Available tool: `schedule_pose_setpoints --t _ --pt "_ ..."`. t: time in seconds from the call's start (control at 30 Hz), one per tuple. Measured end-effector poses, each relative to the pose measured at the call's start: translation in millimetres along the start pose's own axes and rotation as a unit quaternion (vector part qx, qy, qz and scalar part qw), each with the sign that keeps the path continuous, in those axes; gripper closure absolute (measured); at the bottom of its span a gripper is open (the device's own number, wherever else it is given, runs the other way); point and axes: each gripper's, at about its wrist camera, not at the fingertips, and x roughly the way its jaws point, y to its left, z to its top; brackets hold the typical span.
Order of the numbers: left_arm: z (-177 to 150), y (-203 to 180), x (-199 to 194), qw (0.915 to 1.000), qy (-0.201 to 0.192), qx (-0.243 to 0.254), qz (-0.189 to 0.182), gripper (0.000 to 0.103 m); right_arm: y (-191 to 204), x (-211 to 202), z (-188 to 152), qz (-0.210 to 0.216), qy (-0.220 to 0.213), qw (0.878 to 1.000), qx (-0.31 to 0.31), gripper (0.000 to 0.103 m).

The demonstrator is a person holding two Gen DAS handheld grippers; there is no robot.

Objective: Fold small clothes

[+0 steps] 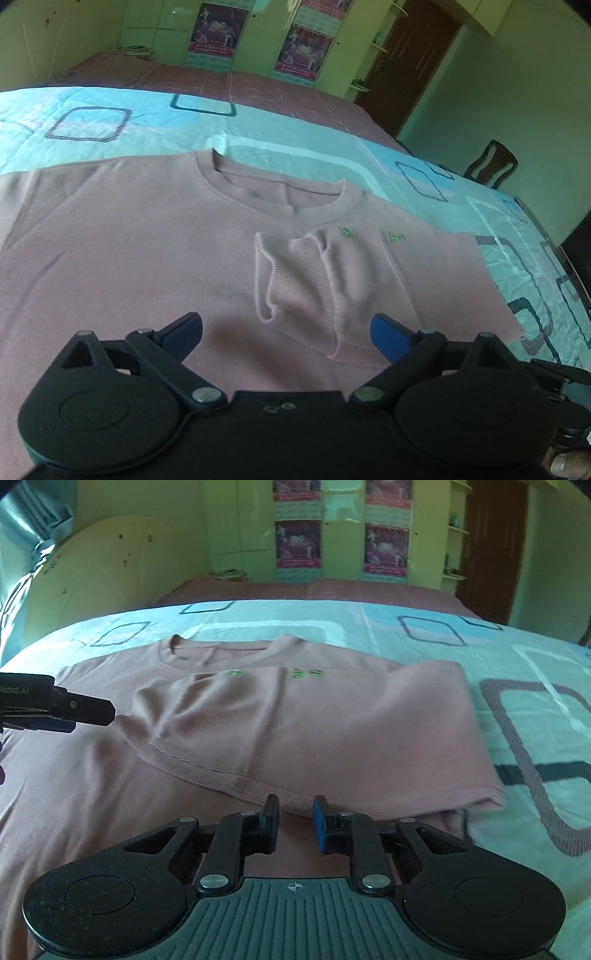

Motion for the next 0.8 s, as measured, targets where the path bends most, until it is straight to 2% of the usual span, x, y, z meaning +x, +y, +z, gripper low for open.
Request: schedule_pose_setpoints --t 0.03,0.07,0.1,0.13,0.27,0.37,0.5,0.6,0.7,0.8 --pt "2 -4 7 1.0000 0.006 0.003 -0.003 0.010 -8 -4 -3 -0.007 0.001 1.000 0.009 0.083" --pt "4 -8 14 0.9999 0.014 0.004 -0.007 0.023 -17 -10 -7 -0.016 0.000 1.000 0.020 0.083" --pt "5 -11 21 0.9997 0.023 0.004 -0.007 0.063 -25 -14 -12 -0.023 0.000 0.999 0.031 0.083" --pt "6 -13 28 0.9995 0.033 0.003 -0.003 0.080 -33 -17 -14 -0.029 0.000 0.999 0.041 0.083" --pt "10 -17 39 0.9996 0.028 -0.002 -0.004 0.081 -55 -25 -17 -0.047 -0.006 0.996 0.078 0.083" --pt "13 -18 35 0.9998 0.019 0.007 -0.004 0.095 -64 -22 -15 -0.045 -0.006 0.994 0.096 0.083" --pt "23 -1 8 0.9995 -0.023 -0.014 -0.014 0.096 -60 -15 -9 -0.050 -0.002 0.995 0.092 0.083" --pt "29 21 -17 0.9983 -0.055 -0.013 0.012 0.097 -62 -11 -6 -0.051 0.000 0.994 0.093 0.083" --pt "23 42 -13 0.9989 -0.030 -0.030 0.016 0.097 -63 -10 -6 -0.050 0.002 0.994 0.094 0.083" --pt "14 43 -7 0.9992 -0.020 -0.030 0.019 0.097 -61 -10 -5 -0.055 0.002 0.994 0.091 0.083"
